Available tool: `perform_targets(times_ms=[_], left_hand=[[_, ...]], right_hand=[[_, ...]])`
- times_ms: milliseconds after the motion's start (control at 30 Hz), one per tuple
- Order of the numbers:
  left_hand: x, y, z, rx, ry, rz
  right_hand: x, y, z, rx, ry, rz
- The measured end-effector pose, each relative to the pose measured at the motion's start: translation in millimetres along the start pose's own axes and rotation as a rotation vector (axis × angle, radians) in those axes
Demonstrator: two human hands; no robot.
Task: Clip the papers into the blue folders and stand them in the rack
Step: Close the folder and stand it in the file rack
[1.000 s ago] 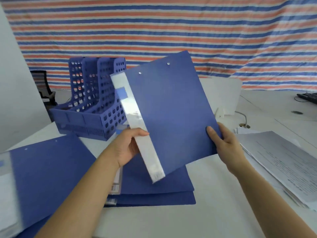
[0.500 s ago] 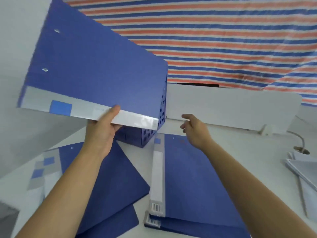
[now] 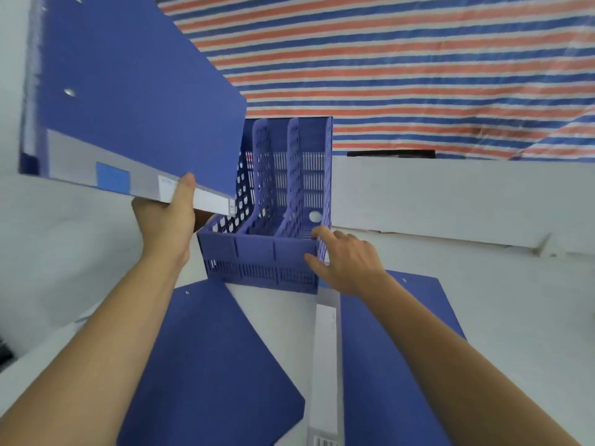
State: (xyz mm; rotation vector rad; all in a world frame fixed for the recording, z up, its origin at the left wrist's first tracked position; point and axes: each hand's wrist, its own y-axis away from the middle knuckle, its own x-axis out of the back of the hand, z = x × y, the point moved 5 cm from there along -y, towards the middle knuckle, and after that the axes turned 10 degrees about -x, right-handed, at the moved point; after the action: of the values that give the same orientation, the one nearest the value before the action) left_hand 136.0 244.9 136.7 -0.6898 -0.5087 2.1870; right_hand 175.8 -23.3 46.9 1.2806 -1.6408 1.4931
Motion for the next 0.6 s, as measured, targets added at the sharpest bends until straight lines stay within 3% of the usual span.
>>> perform_targets(times_ms=[133,267,600], left_hand=[[-17.8,-9.9,-15.3,-0.059,-0.154,-0.108],[-25.5,-15.0,-45.4,-0.002,-0.328,-0.204],[-40.4,-12.1,-75.8,0.126,-0.403,-0.195]], right_hand=[[-5.5,2.0,8.1,-0.002,-0.019,-0.002],[-13.6,4.0,5.1,-0.010,-0.057,-0.018],[-22.2,2.0,3.1,-0.014,-0.095,-0.045]])
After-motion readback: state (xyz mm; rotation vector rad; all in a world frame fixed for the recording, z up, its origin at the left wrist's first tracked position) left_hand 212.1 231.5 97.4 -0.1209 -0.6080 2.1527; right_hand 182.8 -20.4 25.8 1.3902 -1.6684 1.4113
